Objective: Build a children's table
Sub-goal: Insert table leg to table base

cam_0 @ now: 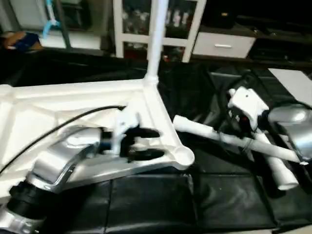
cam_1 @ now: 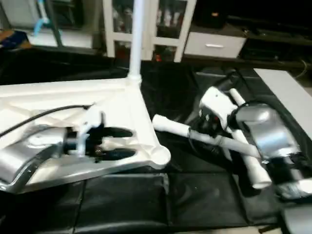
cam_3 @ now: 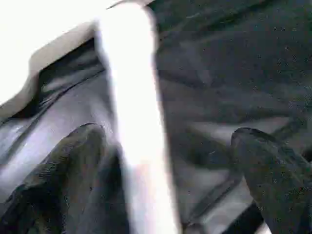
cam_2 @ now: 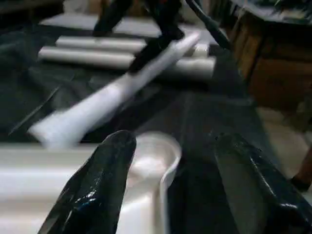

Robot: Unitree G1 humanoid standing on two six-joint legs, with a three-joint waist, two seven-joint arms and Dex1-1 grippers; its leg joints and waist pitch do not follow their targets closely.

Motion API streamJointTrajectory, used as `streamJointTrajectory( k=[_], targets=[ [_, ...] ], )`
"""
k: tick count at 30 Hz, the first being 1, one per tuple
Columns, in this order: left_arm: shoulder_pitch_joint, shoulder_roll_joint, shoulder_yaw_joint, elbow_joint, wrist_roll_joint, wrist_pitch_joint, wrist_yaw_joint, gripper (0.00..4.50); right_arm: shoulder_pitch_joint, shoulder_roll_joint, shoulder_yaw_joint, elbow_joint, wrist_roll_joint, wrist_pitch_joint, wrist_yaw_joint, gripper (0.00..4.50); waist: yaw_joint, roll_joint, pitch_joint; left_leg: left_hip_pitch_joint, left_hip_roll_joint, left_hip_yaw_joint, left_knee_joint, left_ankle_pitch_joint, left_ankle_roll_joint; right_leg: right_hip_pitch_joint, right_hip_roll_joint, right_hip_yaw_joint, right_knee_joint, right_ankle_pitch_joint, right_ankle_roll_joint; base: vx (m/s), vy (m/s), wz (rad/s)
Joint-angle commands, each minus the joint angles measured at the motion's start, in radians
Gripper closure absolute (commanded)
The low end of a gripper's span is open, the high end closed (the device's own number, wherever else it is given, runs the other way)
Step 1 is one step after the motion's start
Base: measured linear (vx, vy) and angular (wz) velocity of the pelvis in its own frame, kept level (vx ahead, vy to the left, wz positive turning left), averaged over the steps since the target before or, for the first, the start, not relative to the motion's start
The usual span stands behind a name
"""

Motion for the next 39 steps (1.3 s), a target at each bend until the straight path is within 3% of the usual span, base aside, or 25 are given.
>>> streamJointTrajectory(
  k=[1,2,5,8,9,10,16,21,26,30,39],
  targets=[
    [0.003,0.007,-0.002,-0.032,-0.013,0.028,0.018,1.51,0.000,-0.037,0.012,0.030,-0.020,-0.026,0.034,0.00,0.003,-0.001,-0.057,0.005,0.026,-0.003,-0.056,-0.165,0.024,0.057,-0.060,0.043,-0.065,-0.220,-0.206,0.000,0.000,0.00],
    [0.010,0.005,-0.002,-0.038,-0.010,0.037,0.022,1.51,-0.003,-0.048,0.021,0.055,-0.033,-0.044,0.039,0.00,-0.001,-0.001,-0.054,0.006,0.025,-0.002,-0.054,-0.191,0.013,0.050,-0.058,0.042,-0.074,-0.306,-0.184,0.000,0.000,0.00],
    [0.024,-0.002,-0.006,-0.049,0.028,0.065,0.017,1.51,-0.007,-0.050,0.043,0.129,-0.037,-0.064,0.076,0.00,-0.005,0.000,-0.054,0.006,0.026,-0.004,-0.053,-0.210,0.004,0.044,-0.055,0.040,-0.077,-0.353,-0.168,0.000,0.000,0.00],
    [0.033,-0.001,-0.005,-0.096,0.032,0.119,0.037,1.51,-0.016,-0.039,0.062,0.228,-0.070,-0.126,0.084,0.00,-0.005,0.001,-0.056,0.006,0.027,-0.006,-0.052,-0.216,0.002,0.044,-0.055,0.038,-0.075,-0.335,-0.177,0.000,0.000,0.00],
    [0.020,-0.007,0.004,-0.110,0.004,0.140,0.069,1.51,-0.027,-0.011,0.055,0.320,-0.097,-0.182,0.037,0.00,-0.005,0.001,-0.057,0.005,0.026,-0.004,-0.050,-0.212,0.002,0.043,-0.055,0.038,-0.073,-0.317,-0.186,0.000,0.000,0.00],
    [0.015,-0.006,0.004,-0.108,0.006,0.136,0.072,1.51,-0.030,-0.002,0.051,0.342,-0.098,-0.186,0.029,0.00,-0.006,0.004,-0.056,0.003,0.024,-0.006,-0.051,-0.212,-0.002,0.043,-0.053,0.036,-0.073,-0.312,-0.195,0.000,0.000,0.00],
    [-0.001,0.015,-0.023,-0.108,0.047,0.131,0.070,1.51,-0.041,0.015,0.072,0.448,-0.128,-0.247,0.006,0.00,-0.003,0.002,-0.061,0.002,0.023,-0.004,-0.046,-0.189,0.011,0.046,-0.052,0.037,-0.068,-0.272,-0.194,0.000,0.000,0.00],
    [-0.006,-0.005,-0.003,-0.130,0.049,0.166,0.079,1.47,-0.078,0.034,0.064,0.534,-0.132,-0.298,0.000,0.45,-0.002,0.000,-0.064,-0.003,0.024,-0.002,-0.043,-0.162,0.020,0.049,-0.054,0.036,-0.059,-0.223,-0.219,0.000,0.000,0.00],
    [-0.012,0.000,0.002,-0.130,0.045,0.172,0.092,1.47,-0.119,0.043,0.055,0.581,-0.147,-0.344,0.008,0.77,-0.004,0.000,-0.059,-0.004,0.023,-0.004,-0.043,-0.204,0.012,0.045,-0.052,0.034,-0.065,-0.294,-0.200,0.000,0.000,0.00],
    [-0.014,0.007,-0.009,-0.120,0.068,0.154,0.089,1.47,-0.134,0.053,0.039,0.599,-0.133,-0.333,0.027,1.05,-0.006,0.004,-0.058,-0.001,0.024,-0.006,-0.043,-0.234,0.007,0.042,-0.051,0.033,-0.068,-0.321,-0.192,0.000,0.000,0.00],
    [-0.015,0.014,-0.020,-0.131,0.077,0.174,0.071,1.47,-0.108,0.057,0.101,0.650,-0.187,-0.352,0.097,1.91,-0.001,0.008,-0.062,-0.002,0.024,-0.007,-0.042,-0.219,0.009,0.045,-0.053,0.033,-0.063,-0.273,-0.214,0.000,0.000,0.00]
  ],
)
